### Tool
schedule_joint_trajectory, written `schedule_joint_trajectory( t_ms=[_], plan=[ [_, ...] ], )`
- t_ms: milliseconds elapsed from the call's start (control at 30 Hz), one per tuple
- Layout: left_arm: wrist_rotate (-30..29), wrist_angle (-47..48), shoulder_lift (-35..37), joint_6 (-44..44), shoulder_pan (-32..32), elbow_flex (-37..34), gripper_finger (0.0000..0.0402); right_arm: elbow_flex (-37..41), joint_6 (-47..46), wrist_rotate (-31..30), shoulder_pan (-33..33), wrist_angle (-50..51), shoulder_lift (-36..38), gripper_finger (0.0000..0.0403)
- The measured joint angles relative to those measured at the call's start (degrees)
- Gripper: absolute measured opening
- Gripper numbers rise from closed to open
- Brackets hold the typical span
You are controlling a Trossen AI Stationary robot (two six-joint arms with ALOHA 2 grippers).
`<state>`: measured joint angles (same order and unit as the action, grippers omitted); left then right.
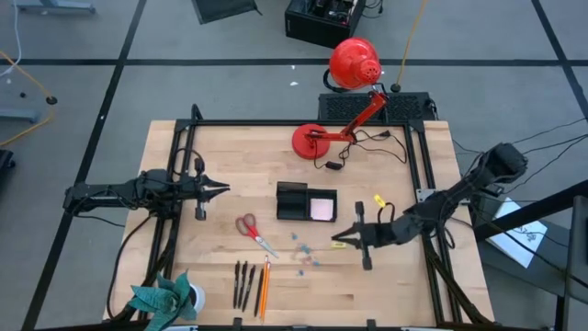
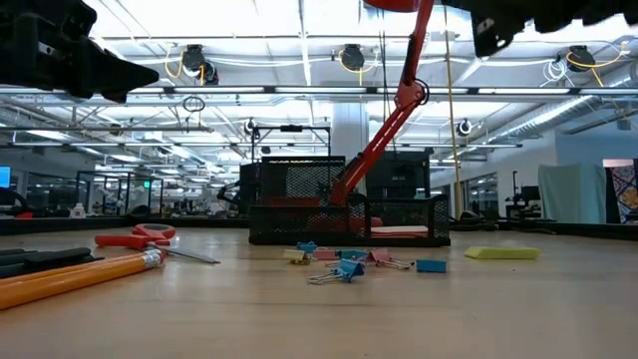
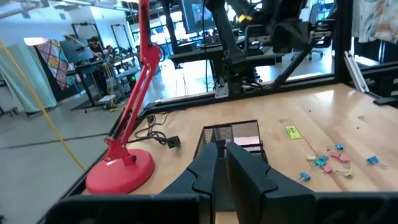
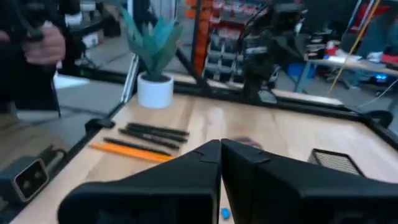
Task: Pick and place office supplies into organizer
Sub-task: Put the left pencil into the mesh desk organizer
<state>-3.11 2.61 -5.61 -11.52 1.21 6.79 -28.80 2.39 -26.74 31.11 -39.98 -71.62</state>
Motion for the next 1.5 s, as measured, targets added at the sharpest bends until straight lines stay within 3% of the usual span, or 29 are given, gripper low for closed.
schedule_joint_trajectory(
  t_ms=[100,300,467,633,967,1267,1500],
  plan=[
    [0.00,-0.97,-0.01,-0.35,-0.02,0.00,0.0042,3.67,0.97,2.19,-1.01,-3.22,0.62,0.0001],
    [0.00,-2.35,-0.01,-0.70,0.01,0.00,0.0042,11.77,2.70,18.52,-8.64,-17.57,2.81,0.0000],
    [0.02,-2.38,0.00,-5.97,0.00,0.00,0.0042,13.81,-2.37,28.04,-19.11,-13.71,6.58,0.0000],
    [0.02,-3.83,0.00,-10.51,0.00,0.02,0.0042,15.39,-0.91,35.67,-25.27,-13.20,11.31,0.0000],
    [-0.47,-4.24,0.00,-6.94,-0.02,0.02,0.0042,22.85,0.36,35.76,-27.30,-17.13,21.43,0.0000],
    [-2.97,-3.36,0.00,1.43,-0.01,0.02,0.0042,25.41,1.41,35.55,-27.36,-19.35,22.52,0.0000],
    [-5.94,2.35,-0.02,2.76,-0.01,0.02,0.0042,25.68,0.85,35.76,-27.36,-16.30,22.43,0.0000]
  ],
)
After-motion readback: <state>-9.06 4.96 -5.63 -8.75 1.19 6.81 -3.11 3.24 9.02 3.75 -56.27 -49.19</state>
